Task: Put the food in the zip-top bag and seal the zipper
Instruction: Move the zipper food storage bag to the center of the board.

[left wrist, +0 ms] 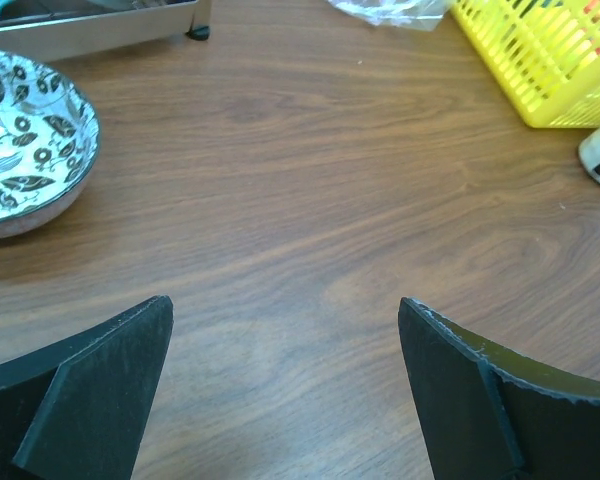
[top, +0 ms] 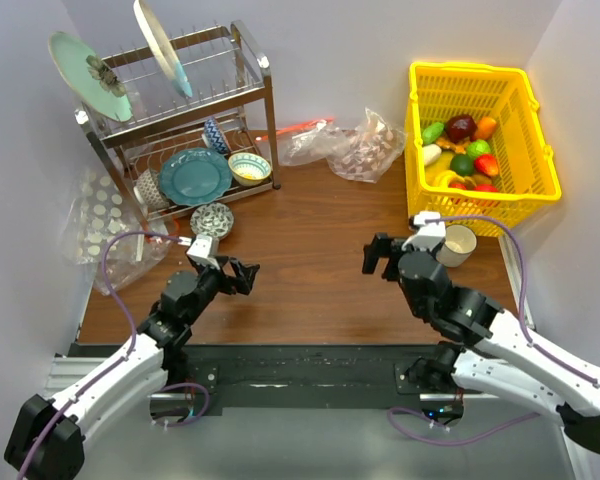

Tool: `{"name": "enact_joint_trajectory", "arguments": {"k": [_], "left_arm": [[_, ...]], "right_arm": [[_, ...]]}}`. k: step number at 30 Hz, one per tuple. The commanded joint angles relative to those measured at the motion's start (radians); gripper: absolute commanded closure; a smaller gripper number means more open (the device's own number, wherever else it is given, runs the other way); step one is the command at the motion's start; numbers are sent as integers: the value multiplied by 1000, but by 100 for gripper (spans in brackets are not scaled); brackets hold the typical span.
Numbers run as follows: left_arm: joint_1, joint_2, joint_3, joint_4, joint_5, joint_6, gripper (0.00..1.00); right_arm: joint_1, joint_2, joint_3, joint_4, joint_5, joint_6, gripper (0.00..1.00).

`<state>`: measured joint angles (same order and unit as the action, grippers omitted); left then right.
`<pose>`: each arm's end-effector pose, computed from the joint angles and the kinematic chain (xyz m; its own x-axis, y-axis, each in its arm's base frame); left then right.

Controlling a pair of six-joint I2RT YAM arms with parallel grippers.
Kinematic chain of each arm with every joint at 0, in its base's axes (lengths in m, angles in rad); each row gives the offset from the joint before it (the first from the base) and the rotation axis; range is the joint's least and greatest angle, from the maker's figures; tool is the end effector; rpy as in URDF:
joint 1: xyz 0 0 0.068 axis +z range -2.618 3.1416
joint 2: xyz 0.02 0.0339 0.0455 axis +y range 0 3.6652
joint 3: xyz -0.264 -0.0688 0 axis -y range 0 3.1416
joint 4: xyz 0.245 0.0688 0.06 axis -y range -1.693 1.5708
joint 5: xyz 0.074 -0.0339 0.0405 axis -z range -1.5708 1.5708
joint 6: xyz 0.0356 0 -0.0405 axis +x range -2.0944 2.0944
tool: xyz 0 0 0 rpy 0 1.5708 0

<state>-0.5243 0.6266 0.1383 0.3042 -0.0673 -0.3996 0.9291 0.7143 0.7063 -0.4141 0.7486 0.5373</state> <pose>0.1383 -0.0772 0.1863 -0.3180 -0.2645 -0.9104 0.3457 0.8618 -0.3711 0.1136 0.1115 0.3035 -0.3208 0.1971 -0.9264 -0.0594 0.9720 0.2274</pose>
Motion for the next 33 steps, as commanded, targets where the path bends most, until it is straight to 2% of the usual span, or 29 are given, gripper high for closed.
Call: {"name": "enact_joint_trajectory", "arguments": {"k": [1,3,6,9,10,14,16,19,23,25,28,33], "left_arm": [[-3,-13,9,82,40,19,1],[-3,10,39,82,49,1,1],[-3,120,148,76,26,-50,2],[-3,296,300,78,-18,-67,2],[-3,399,346,61,-38,-70,2],[-3,655,635,12,-94,-65,2],[-5,798,726,12,-86,-47,2],[-5,976,971,-28,-78,-18,3],[-5,1194,1268,-204,-53,-28,4],[-6,1275,1355,-212,-37,-79,5],[-9,1343,1393,-148,-78,-165,5],[-19,1426,1429,-85,-248,-249,5]], "right_arm": [[1,154,227,-26,28,-63,1],[1,233,301,-96,35,-65,1],[1,257,380,-138,22,-59,1],[1,240,384,-137,0,-54,1],[1,222,378,-134,-15,-54,1],[1,179,360,-147,-37,-45,1],[1,150,346,-160,-46,-36,1],[1,122,326,-181,-51,-27,1],[1,70,312,-212,-43,-7,1],[1,53,303,-222,-40,-5,1],[1,28,297,-227,-25,-3,1],[1,8,305,-238,-14,-11,1]]}}
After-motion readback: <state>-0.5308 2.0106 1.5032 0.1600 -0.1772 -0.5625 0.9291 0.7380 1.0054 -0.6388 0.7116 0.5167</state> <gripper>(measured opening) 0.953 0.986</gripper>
